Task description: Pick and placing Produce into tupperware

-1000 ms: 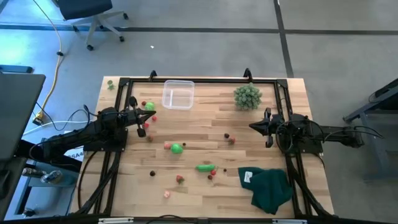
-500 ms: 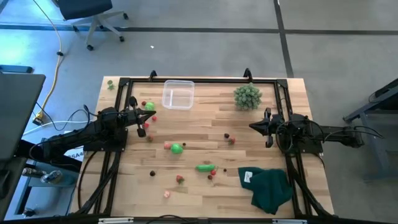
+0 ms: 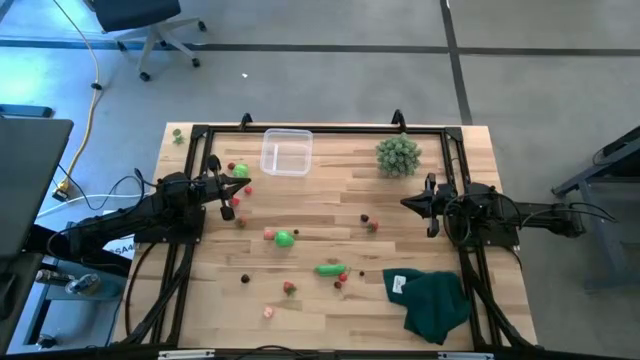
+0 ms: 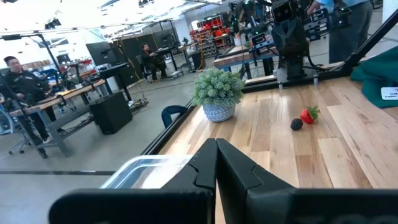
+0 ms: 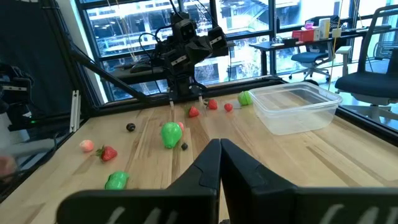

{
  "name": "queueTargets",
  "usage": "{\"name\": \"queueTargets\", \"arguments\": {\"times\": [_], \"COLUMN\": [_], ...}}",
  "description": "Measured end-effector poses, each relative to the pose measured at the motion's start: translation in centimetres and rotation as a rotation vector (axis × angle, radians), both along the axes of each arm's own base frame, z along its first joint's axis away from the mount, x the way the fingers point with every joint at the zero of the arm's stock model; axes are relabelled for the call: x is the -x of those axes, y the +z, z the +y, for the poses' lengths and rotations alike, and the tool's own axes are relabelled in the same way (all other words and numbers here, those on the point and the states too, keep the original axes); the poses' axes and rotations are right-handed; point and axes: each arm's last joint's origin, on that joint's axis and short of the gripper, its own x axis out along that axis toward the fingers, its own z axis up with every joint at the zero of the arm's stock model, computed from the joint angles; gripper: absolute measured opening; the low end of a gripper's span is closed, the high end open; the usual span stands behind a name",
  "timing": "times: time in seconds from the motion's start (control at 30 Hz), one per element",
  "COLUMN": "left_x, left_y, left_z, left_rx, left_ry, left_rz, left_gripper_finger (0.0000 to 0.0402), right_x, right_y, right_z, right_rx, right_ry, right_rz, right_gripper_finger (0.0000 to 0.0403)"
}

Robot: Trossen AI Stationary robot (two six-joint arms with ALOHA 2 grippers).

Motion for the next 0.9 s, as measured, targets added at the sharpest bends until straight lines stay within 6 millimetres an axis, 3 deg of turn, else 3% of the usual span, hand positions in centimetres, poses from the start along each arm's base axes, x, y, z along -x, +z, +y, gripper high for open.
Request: {"name": "queueTargets", "arguments": {"times": [0.73, 0.9], "left_x": [0.00, 0.00], "left_y": [0.04, 0.10], "left_z": [0.00, 0.00], "left_rx": [-0.002, -0.005], "left_ry": [0.000, 0.000], "left_rz": [-0.003, -0.010], "left_gripper_finger": [0.0001, 0.0001], "right_x": [0.00, 0.00], "right_y": [0.00, 0.36], "right_z": [0.00, 0.00], "right_rx": [0.068, -0.052], "right_ry": [0.001, -0.001], "right_rz": [0.006, -0.042], "right_gripper_finger": [0.0000, 0.0000]}}
